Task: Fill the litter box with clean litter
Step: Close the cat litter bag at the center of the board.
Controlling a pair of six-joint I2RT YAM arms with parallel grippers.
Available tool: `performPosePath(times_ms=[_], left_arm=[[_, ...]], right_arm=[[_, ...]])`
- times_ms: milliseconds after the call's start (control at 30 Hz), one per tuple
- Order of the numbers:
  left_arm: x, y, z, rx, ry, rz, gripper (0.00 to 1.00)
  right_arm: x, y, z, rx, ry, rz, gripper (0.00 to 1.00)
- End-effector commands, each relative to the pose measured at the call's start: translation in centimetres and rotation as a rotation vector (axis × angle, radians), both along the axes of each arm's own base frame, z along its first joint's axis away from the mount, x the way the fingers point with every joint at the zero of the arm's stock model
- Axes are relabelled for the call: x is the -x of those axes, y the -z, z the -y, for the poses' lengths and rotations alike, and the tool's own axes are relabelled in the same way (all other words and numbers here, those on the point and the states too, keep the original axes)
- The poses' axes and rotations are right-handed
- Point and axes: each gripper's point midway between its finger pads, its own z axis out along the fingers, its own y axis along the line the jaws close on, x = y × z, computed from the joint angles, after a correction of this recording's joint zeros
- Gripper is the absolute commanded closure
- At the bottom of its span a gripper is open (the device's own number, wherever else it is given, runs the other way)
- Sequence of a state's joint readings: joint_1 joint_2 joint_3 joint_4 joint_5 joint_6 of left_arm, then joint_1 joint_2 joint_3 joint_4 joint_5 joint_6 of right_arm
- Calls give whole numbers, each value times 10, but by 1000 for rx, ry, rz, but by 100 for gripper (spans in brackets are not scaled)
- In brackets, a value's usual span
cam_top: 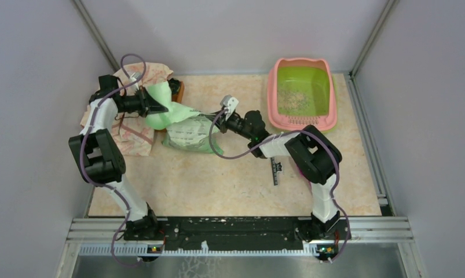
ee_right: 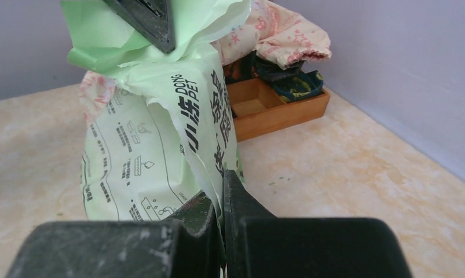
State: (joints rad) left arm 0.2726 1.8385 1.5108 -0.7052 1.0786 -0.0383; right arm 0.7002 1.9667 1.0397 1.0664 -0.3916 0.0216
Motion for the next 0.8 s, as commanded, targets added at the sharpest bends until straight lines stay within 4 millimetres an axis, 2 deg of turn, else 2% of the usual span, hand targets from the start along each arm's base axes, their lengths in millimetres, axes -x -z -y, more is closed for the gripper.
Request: performPosePath(times_ms=[0, 133, 267, 400, 533, 633, 700, 767], left_arm=[[-15, -19, -19, -107, -13, 160, 100], [-16, -19, -23, -145, -14, 187, 100], [-16, -19, -24, -128, -9, 171, 100], [-13, -28, -28, -59, -13, 183, 100], [-9, -37, -28, -1, 0, 207, 100], [-5, -42, -24, 34, 21, 225, 100], [-2, -46, -23, 42, 30, 237, 100], [0, -48, -22, 43, 35, 247, 100]], right_arm=[[1, -26, 8, 37, 120, 205, 100], [12, -21, 11, 123, 204, 346, 100], [20, -5, 18, 236, 305, 489, 100], [16, 10, 34, 328, 443, 573, 100], [10, 5, 52, 318, 553, 603, 100], [6, -13, 64, 195, 564, 505, 100], [3, -22, 65, 128, 457, 350, 100], [1, -27, 61, 75, 308, 128, 90]])
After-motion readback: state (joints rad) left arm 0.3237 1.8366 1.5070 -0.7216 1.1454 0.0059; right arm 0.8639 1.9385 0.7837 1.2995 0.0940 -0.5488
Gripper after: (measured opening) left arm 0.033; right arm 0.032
